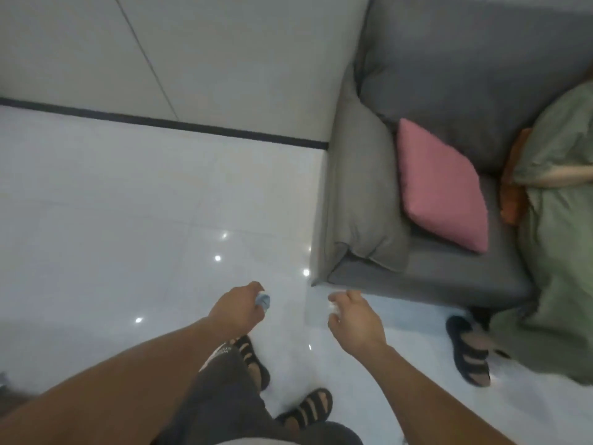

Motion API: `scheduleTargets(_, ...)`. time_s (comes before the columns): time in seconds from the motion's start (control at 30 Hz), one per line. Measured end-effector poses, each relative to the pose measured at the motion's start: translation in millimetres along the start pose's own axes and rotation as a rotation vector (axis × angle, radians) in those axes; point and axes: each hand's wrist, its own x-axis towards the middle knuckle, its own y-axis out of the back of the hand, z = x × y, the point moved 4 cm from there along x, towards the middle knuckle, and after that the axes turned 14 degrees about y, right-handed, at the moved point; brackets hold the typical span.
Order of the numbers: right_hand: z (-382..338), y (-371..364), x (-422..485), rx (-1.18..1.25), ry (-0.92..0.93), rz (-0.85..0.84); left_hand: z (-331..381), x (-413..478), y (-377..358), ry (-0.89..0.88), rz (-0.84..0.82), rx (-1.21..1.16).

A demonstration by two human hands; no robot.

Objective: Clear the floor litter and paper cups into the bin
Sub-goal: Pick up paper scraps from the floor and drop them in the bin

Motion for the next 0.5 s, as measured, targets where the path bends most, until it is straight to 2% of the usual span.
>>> scheduleTargets(0.2, -150, 7, 99, -0.147, 0.280, -0.084, -113, 1, 101, 0.154, 0.131, -0.238)
scheduleTargets(0.5, -394, -42, 224, -0.299, 0.725, -0.194, -284, -10, 249, 0.411, 0.399, -0.480)
